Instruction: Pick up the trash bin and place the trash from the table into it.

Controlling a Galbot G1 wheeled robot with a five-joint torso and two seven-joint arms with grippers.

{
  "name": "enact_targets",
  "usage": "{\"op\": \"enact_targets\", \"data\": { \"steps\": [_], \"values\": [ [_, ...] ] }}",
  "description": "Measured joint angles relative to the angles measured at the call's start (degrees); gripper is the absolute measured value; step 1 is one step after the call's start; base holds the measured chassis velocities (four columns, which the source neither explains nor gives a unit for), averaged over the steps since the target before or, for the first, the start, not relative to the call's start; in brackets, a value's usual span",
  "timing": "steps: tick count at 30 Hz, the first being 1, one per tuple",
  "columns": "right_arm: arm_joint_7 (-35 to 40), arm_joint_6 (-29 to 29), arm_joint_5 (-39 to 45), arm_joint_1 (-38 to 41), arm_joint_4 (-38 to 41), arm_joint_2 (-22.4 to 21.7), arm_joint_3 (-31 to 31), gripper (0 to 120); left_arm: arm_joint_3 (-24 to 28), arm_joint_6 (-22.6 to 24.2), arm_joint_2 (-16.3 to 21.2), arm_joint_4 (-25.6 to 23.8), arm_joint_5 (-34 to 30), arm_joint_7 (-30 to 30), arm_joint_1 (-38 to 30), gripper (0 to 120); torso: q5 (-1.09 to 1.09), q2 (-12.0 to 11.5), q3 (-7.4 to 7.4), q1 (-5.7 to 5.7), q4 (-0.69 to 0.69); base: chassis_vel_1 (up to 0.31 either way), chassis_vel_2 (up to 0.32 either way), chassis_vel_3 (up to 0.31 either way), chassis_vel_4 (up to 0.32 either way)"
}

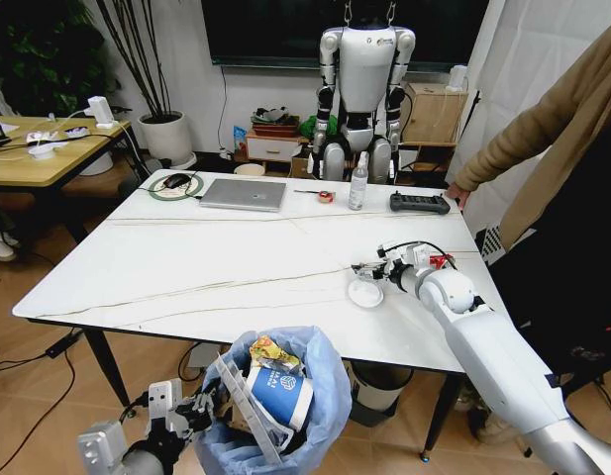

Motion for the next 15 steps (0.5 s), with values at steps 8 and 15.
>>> {"op": "enact_targets", "data": {
  "steps": [8,15],
  "values": [
    [-0.15,-0.14,-0.35,-0.31,-0.07,-0.43,-0.65,53,-0.02,0.00,0.03,0.00,-0.12,-0.04,-0.10,0,0.00,0.00,0.00,0.00,0.00,0.000,0.000,0.000,0.000],
    [-0.17,-0.26,-0.42,-0.36,-0.07,-0.52,-1.03,31,-0.01,0.00,0.15,0.00,-0.35,-0.11,-0.32,0,0.00,0.00,0.00,0.00,0.00,0.000,0.000,0.000,0.000]
  ]
}}
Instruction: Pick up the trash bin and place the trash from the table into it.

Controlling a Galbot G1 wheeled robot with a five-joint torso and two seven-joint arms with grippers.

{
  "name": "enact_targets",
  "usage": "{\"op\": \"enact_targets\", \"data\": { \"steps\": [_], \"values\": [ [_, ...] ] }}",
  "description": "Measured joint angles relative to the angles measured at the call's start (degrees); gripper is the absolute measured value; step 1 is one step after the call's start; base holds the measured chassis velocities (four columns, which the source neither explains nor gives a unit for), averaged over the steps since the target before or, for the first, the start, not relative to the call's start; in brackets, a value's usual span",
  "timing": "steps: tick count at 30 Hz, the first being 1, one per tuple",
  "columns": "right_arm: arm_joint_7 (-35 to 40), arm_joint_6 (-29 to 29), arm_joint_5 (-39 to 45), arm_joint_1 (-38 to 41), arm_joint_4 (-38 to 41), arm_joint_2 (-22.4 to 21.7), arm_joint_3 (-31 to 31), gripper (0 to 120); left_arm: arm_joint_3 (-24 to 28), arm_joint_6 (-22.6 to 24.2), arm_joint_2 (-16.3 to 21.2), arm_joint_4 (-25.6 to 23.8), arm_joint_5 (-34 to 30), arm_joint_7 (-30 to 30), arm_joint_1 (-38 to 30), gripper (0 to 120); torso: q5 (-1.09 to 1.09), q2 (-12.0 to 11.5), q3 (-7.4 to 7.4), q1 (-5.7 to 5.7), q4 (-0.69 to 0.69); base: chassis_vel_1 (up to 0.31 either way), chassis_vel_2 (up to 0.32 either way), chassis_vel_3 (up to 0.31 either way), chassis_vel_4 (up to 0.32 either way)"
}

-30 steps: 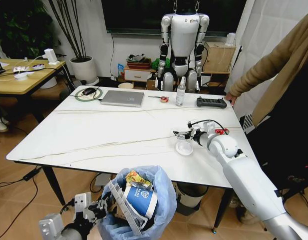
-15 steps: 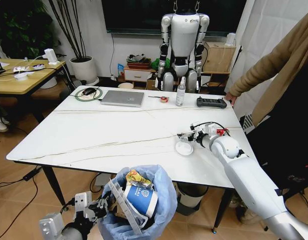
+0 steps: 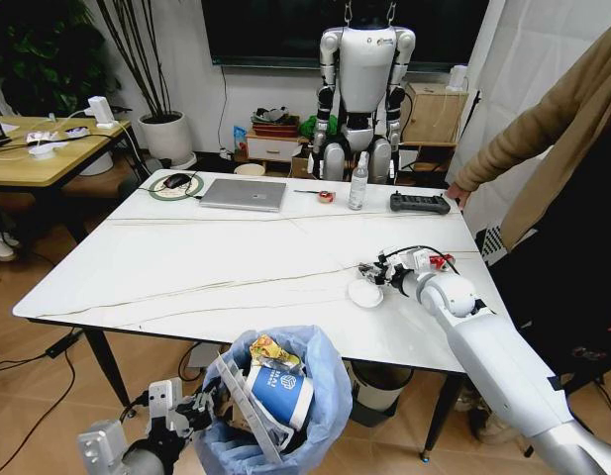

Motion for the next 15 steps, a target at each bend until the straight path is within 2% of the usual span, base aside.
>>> {"op": "enact_targets", "data": {
  "steps": [1,3,5,9,15],
  "values": [
    [0.00,0.00,-0.05,-0.02,0.00,0.01,-0.07,25,0.01,0.00,0.07,0.00,-0.12,-0.03,-0.13,0,0.00,0.00,0.00,0.00,0.00,0.000,0.000,0.000,0.000],
    [0.00,-0.01,-0.05,-0.05,-0.01,0.01,-0.09,22,0.01,0.00,0.12,0.00,-0.20,-0.06,-0.19,0,0.00,0.00,0.00,0.00,0.00,0.000,0.000,0.000,0.000],
    [-0.03,-0.05,-0.06,-0.16,-0.03,0.01,-0.09,12,0.00,0.00,0.26,0.00,-0.47,-0.12,-0.37,0,0.00,0.00,0.00,0.00,0.00,0.000,0.000,0.000,0.000],
    [-0.09,-0.06,-0.07,-0.25,-0.08,0.04,-0.14,0,-0.01,0.01,0.43,0.00,-0.76,-0.24,-0.66,0,-0.01,0.00,0.00,0.00,0.00,0.000,0.000,0.000,0.000],
    [-0.10,-0.15,0.03,-0.17,0.14,0.28,-0.02,0,0.04,0.07,0.63,0.02,-0.99,-0.28,-1.08,0,0.00,0.01,0.00,0.00,0.00,0.000,0.000,0.000,0.000]
  ]
}}
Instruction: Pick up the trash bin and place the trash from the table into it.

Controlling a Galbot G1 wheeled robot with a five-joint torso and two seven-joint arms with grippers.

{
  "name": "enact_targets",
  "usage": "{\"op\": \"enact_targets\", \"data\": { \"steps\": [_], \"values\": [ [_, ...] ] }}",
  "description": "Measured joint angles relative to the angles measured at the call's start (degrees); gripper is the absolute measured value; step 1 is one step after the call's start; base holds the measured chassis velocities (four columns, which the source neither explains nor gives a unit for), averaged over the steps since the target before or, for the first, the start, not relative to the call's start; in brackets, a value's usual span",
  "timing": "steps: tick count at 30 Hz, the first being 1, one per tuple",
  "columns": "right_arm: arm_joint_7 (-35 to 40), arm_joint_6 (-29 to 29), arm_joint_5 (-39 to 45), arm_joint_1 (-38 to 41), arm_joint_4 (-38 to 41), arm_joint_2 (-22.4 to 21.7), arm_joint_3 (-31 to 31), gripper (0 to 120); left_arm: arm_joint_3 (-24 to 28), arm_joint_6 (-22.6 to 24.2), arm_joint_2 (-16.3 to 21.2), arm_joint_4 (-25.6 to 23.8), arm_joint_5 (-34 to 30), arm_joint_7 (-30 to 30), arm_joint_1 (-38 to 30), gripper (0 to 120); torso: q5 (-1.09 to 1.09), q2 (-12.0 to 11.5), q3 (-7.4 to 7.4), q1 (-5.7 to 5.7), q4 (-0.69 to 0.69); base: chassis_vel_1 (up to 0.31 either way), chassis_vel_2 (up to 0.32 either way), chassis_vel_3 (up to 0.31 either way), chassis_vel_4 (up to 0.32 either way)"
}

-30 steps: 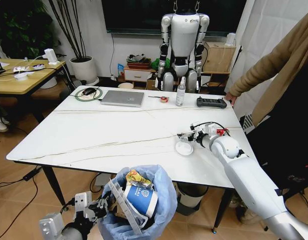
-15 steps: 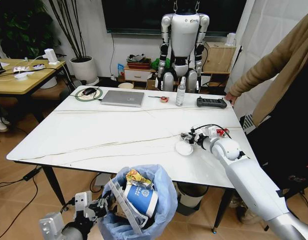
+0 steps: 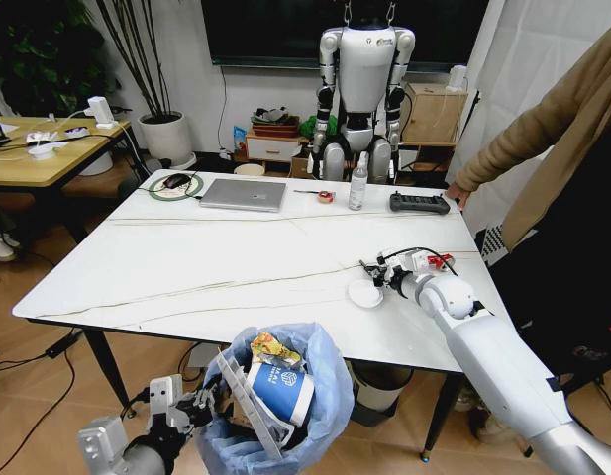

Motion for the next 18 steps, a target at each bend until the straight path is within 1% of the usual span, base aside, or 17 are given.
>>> {"op": "enact_targets", "data": {
  "steps": [3,5,8,10,11,13,15,16,18],
  "values": [
    [0.05,-0.27,1.14,0.19,1.71,-0.26,0.54,0,0.07,0.04,0.08,0.10,-0.18,-0.04,-0.16,0,0.02,0.00,0.01,0.01,0.00,0.000,0.000,0.000,0.000],
    [0.31,-0.67,3.03,0.42,4.33,-1.19,1.04,0,0.13,0.07,0.16,0.20,-0.28,-0.06,-0.24,0,-0.01,0.00,0.00,0.00,0.01,0.000,0.000,0.000,0.000],
    [0.84,-1.74,7.61,0.19,11.54,-3.83,1.33,0,0.15,0.16,0.36,0.31,-0.62,-0.16,-0.47,0,0.00,0.00,0.00,0.00,0.00,0.000,0.000,0.000,0.000],
    [1.33,-2.86,12.21,-0.29,16.98,-5.46,1.23,0,0.15,0.20,0.49,0.51,-0.73,-0.24,-0.68,0,-0.01,0.00,0.00,0.00,-0.01,0.000,0.000,0.000,0.000],
    [1.33,-2.86,12.21,-0.29,16.98,-5.46,1.23,0,0.15,0.20,0.49,0.51,-0.73,-0.24,-0.68,0,-0.01,0.00,0.00,0.00,-0.01,0.000,0.000,0.000,0.000],
    [1.68,-3.48,15.91,-0.86,21.07,-6.61,0.95,0,0.13,0.23,0.55,0.62,-0.85,-0.31,-0.83,0,0.00,0.00,0.00,0.00,0.00,0.000,0.000,0.000,0.000],
    [1.93,-3.82,19.17,-1.90,25.17,-8.23,0.40,0,0.00,0.25,0.63,0.69,-0.94,-0.36,-0.88,0,-0.01,0.00,0.00,0.00,0.01,0.000,0.000,0.000,0.000],
    [2.10,-4.02,21.01,-3.02,28.47,-9.54,-0.21,0,-0.05,0.28,0.67,0.69,-1.05,-0.39,-0.91,0,0.00,0.00,0.00,0.00,0.01,0.000,0.000,0.000,0.000],
    [2.46,-4.30,22.98,-4.67,32.56,-10.86,-0.84,0,-0.06,0.31,0.68,0.69,-1.08,-0.41,-0.97,0,0.00,0.00,0.00,0.00,0.00,0.000,0.000,0.000,0.000]
  ]
}}
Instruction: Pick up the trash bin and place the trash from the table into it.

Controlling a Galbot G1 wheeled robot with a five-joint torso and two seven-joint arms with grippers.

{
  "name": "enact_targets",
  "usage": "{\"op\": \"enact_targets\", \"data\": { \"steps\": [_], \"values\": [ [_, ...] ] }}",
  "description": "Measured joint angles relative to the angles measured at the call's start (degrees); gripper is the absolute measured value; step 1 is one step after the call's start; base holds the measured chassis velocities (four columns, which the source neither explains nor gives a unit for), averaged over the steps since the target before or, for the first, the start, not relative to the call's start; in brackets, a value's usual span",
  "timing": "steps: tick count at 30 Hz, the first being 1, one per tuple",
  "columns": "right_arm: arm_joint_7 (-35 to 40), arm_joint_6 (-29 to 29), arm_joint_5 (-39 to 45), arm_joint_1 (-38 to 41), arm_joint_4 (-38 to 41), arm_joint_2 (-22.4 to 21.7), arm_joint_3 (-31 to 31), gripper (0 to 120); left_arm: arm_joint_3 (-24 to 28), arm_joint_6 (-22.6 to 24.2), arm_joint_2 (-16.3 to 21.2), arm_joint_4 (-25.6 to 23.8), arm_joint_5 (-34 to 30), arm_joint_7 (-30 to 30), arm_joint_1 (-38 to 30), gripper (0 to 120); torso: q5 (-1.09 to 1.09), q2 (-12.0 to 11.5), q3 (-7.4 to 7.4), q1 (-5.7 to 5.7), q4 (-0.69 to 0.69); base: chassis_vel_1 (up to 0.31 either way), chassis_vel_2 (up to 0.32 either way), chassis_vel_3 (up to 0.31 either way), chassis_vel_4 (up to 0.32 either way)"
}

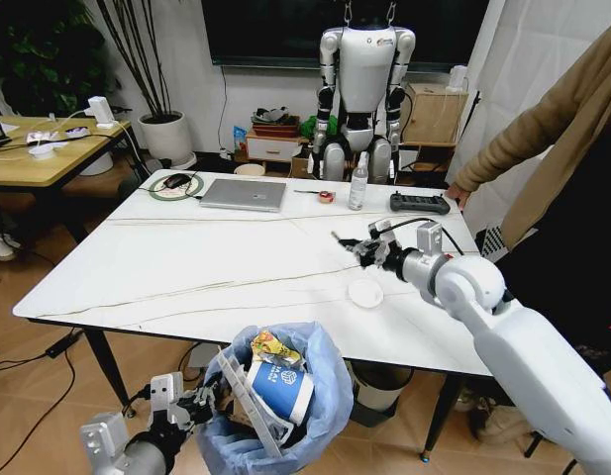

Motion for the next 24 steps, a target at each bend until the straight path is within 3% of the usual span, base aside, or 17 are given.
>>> {"op": "enact_targets", "data": {
  "steps": [10,24],
  "values": [
    [2.40,-0.40,6.30,-9.85,16.57,-5.41,-3.26,0,0.06,0.23,-0.16,0.08,-0.25,-0.24,-0.54,0,-0.01,0.00,-0.01,-0.01,-0.01,0.000,0.000,0.000,0.000],
    [6.52,-0.33,7.94,-11.63,20.89,-5.62,-9.22,4,-0.04,0.30,-0.57,-0.40,0.01,-0.29,-0.24,0,0.00,-0.01,0.00,0.00,0.00,0.000,0.000,0.000,0.000]
  ]
}}
